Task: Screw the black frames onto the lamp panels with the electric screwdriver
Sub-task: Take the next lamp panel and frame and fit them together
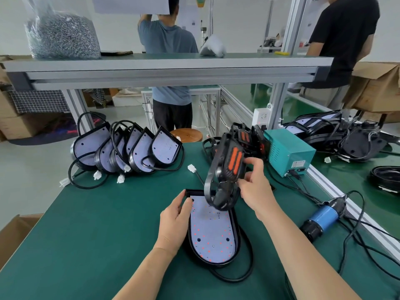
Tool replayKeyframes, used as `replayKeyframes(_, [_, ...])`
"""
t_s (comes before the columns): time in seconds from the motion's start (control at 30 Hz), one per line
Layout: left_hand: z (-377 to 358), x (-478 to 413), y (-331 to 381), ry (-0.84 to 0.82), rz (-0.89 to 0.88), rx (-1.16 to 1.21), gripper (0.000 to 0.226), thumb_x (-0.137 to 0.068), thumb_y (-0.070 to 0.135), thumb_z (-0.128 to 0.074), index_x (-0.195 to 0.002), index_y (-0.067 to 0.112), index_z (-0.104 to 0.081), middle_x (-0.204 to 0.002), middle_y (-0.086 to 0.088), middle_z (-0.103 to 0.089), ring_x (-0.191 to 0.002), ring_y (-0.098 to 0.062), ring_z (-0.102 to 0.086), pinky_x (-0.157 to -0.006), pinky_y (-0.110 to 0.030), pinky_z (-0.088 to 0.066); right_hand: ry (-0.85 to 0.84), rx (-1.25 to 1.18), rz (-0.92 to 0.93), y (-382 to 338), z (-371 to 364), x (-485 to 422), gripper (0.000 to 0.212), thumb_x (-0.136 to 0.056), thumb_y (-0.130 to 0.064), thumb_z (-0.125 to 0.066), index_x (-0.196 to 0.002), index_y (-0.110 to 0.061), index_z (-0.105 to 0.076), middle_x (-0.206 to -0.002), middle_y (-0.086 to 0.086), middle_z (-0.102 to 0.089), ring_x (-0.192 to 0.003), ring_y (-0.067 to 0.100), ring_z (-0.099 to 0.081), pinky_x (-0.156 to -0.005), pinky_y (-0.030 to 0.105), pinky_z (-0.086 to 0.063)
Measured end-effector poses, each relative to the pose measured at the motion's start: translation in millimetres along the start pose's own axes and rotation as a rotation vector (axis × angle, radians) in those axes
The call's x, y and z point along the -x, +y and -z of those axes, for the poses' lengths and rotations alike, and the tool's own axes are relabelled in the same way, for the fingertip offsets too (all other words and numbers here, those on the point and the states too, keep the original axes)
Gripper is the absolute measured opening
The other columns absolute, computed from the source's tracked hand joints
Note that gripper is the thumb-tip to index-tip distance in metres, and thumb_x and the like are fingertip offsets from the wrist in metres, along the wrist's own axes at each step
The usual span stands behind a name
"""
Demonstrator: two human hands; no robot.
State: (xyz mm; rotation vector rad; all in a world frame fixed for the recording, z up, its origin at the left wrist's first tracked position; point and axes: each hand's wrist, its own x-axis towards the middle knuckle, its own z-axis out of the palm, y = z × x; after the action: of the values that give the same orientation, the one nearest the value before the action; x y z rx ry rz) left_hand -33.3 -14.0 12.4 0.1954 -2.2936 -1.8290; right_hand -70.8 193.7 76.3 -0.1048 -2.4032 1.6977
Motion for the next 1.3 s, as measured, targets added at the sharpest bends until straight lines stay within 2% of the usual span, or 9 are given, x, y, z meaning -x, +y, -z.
replayKeyframes(0.1, [-1, -1, 0, 0.012, 0.004, -0.002, 0.042, -0.1, 0.029, -0.057, -0.141, 0.02, -0.058, -0.128, 0.012, -0.066, -0.115, 0.006, -0.058, -0.101, -0.019, -0.043, -0.109, 0.084, -0.005, 3, 2, 10, 0.076, -0.097, -0.008, -0.056, -0.152, -0.045, -0.018, -0.084, 0.012, -0.058, -0.067, 0.015, -0.052, -0.065, 0.032, -0.04])
replayKeyframes(0.23, [-1, -1, 1, 0.013, 0.009, 0.003, 0.043, -0.101, 0.031, -0.055, -0.142, 0.019, -0.056, -0.135, 0.01, -0.062, -0.126, -0.004, -0.055, -0.11, -0.026, -0.04, -0.214, 0.176, 0.043, 1, 2, 23, 0.069, -0.096, -0.008, -0.053, -0.154, -0.039, -0.034, -0.107, -0.001, -0.071, -0.094, 0.014, -0.064, -0.079, 0.026, -0.047])
replayKeyframes(0.33, [-2, 0, 1, 0.021, 0.001, -0.02, 0.041, -0.102, 0.03, -0.052, -0.142, 0.018, -0.057, -0.134, 0.009, -0.063, -0.125, -0.005, -0.055, -0.106, -0.021, -0.038, -0.253, 0.256, 0.025, 1, 1, 30, 0.07, -0.093, -0.008, -0.052, -0.154, -0.038, -0.037, -0.093, -0.013, -0.067, -0.079, 0.003, -0.06, -0.068, 0.017, -0.044])
replayKeyframes(0.47, [-2, 1, 2, 0.024, -0.016, -0.037, 0.038, -0.103, 0.028, -0.05, -0.139, 0.018, -0.059, -0.127, 0.014, -0.063, -0.119, -0.002, -0.056, -0.099, -0.014, -0.038, -0.315, 0.369, -0.005, 4, -2, 35, 0.074, -0.094, -0.007, -0.052, -0.16, -0.027, -0.025, -0.077, -0.002, -0.06, -0.068, 0.011, -0.054, -0.063, 0.025, -0.042])
replayKeyframes(0.67, [-3, 1, 4, 0.02, 0.02, 0.043, 0.035, -0.105, 0.026, -0.048, -0.136, 0.019, -0.062, -0.13, 0.009, -0.065, -0.123, -0.005, -0.057, -0.113, -0.03, -0.039, -0.312, 0.47, -0.012, 1, -6, 41, 0.071, -0.096, -0.009, -0.05, -0.161, -0.024, -0.025, -0.074, -0.004, -0.058, -0.064, 0.008, -0.056, -0.057, 0.018, -0.042])
replayKeyframes(0.87, [-3, 2, 5, 0.014, 0.037, 0.037, 0.03, -0.104, 0.025, -0.047, -0.124, 0.034, -0.068, -0.107, 0.032, -0.067, -0.106, 0.019, -0.057, -0.099, -0.017, -0.042, -0.262, 0.55, 0.0, -2, -5, 49, 0.061, -0.092, -0.006, -0.051, -0.152, -0.016, -0.044, -0.062, -0.006, -0.049, -0.05, 0.006, -0.048, -0.055, 0.02, -0.045])
replayKeyframes(1.03, [-3, 7, 13, -0.002, 0.047, 0.049, 0.04, -0.102, 0.026, -0.052, -0.087, 0.061, -0.065, -0.093, 0.043, -0.066, -0.091, 0.023, -0.058, -0.073, 0.005, -0.038, -0.262, 0.637, -0.009, -3, -6, 52, 0.048, -0.089, -0.004, -0.054, -0.138, -0.006, -0.057, -0.067, -0.001, -0.056, -0.064, 0.016, -0.058, -0.071, 0.032, -0.052])
replayKeyframes(1.2, [-1, 6, 7, -0.007, 0.031, 0.069, 0.024, -0.101, 0.03, -0.054, -0.118, 0.037, -0.069, -0.106, 0.032, -0.07, -0.104, 0.015, -0.06, -0.095, -0.012, -0.044, -0.232, 0.624, -0.012, 3, -7, 53, 0.038, -0.093, -0.008, -0.057, -0.131, -0.005, -0.06, -0.077, 0.006, -0.06, -0.063, 0.019, -0.052, -0.065, 0.032, -0.05])
replayKeyframes(1.3, [-2, 6, 6, -0.036, 0.004, 0.032, 0.022, -0.101, 0.031, -0.056, -0.117, 0.035, -0.071, -0.102, 0.03, -0.072, -0.1, 0.014, -0.062, -0.095, -0.019, -0.048, -0.231, 0.605, -0.009, 10, -8, 53, 0.044, -0.101, -0.02, -0.056, -0.144, -0.014, -0.052, -0.105, 0.011, -0.061, -0.081, 0.021, -0.054, -0.071, 0.029, -0.041])
